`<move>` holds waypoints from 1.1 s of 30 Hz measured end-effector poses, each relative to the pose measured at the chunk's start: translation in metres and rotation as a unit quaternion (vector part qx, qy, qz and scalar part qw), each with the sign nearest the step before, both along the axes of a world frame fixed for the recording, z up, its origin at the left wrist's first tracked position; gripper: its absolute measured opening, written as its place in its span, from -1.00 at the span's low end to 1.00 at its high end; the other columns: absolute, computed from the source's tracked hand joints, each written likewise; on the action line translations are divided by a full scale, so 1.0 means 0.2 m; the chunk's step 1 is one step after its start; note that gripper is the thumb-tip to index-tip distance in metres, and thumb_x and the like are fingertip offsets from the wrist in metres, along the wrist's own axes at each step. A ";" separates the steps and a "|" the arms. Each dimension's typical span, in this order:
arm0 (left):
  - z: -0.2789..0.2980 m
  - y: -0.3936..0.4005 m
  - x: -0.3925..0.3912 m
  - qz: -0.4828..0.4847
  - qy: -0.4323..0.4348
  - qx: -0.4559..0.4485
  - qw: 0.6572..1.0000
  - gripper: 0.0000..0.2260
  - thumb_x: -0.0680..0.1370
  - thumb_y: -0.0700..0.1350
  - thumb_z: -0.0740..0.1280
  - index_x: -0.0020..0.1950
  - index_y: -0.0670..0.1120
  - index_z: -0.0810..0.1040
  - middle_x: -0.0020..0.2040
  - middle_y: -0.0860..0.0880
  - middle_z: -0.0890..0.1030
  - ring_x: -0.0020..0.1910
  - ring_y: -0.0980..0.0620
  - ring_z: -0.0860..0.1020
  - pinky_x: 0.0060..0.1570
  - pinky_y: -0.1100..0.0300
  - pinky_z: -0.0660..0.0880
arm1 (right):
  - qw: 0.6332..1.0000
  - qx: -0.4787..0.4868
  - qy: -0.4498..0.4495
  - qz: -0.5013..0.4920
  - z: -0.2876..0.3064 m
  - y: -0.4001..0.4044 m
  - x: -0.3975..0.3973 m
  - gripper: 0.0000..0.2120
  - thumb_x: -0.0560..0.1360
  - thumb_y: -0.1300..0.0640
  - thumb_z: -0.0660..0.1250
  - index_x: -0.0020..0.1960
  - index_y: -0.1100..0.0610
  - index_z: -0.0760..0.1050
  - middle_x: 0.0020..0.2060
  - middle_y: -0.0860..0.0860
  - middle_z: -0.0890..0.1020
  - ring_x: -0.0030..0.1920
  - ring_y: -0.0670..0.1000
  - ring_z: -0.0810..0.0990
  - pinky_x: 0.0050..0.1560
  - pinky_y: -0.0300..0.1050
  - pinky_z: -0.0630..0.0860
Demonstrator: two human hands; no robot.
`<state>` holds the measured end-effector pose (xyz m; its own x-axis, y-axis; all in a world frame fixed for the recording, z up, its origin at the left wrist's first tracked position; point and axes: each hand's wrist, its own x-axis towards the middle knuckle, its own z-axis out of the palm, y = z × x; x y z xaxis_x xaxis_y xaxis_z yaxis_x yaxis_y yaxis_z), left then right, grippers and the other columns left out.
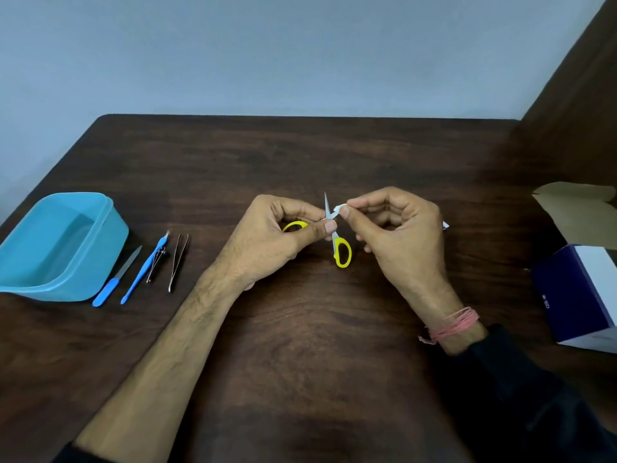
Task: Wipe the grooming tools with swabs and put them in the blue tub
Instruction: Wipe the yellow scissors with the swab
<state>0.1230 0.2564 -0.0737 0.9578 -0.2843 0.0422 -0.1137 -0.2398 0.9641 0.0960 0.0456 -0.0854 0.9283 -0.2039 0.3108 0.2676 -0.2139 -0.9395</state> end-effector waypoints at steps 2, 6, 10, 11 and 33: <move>0.00 0.00 0.00 0.000 -0.005 0.007 1.000 -0.88 0.61 -0.04 0.58 0.04 -0.07 0.84 -0.14 -0.02 0.81 -0.43 0.08 0.41 -0.43 0.23 0.36 | 1.000 0.007 0.002 0.004 0.00 0.00 0.00 -0.91 0.53 0.23 0.65 -0.04 0.12 0.75 -0.22 -0.04 0.79 -0.35 -0.04 0.71 -0.35 -0.24 0.56; -0.01 0.01 0.00 -0.002 -0.010 0.006 1.000 -0.90 0.62 -0.03 0.58 0.05 -0.05 0.84 -0.12 -0.01 0.82 -0.41 0.06 0.42 -0.43 0.24 0.37 | 1.000 -0.002 0.006 0.031 0.00 0.01 0.00 -0.91 0.53 0.23 0.65 -0.06 0.12 0.75 -0.26 -0.04 0.78 -0.42 -0.06 0.64 -0.42 -0.25 0.51; -0.01 0.01 -0.01 -0.001 -0.008 0.005 1.000 -0.90 0.61 -0.04 0.59 0.04 -0.04 0.84 -0.13 -0.03 0.82 -0.43 0.15 0.44 -0.42 0.29 0.38 | 1.000 -0.003 0.004 0.022 -0.03 0.01 0.00 -0.92 0.52 0.19 0.66 -0.07 0.08 0.77 -0.24 -0.04 0.80 -0.40 0.03 0.59 -0.39 -0.06 0.54; 0.00 0.01 -0.01 -0.002 -0.007 0.002 1.000 -0.90 0.61 -0.04 0.59 0.04 -0.04 0.84 -0.13 -0.03 0.82 -0.43 0.18 0.46 -0.42 0.32 0.39 | 1.000 -0.013 0.004 0.026 -0.03 0.01 0.00 -0.92 0.52 0.18 0.66 -0.07 0.07 0.78 -0.23 -0.04 0.80 -0.41 0.12 0.59 -0.38 0.04 0.55; 0.00 0.02 -0.01 0.005 -0.005 -0.002 1.000 -0.94 0.58 -0.06 0.61 0.01 -0.01 0.86 -0.23 0.01 0.79 -0.44 0.18 0.41 -0.42 0.30 0.36 | 0.999 -0.033 0.008 0.016 -0.05 0.00 0.03 -0.91 0.51 0.17 0.65 -0.09 0.00 0.79 -0.42 -0.22 0.65 -0.42 -0.07 0.50 -0.28 -0.16 0.47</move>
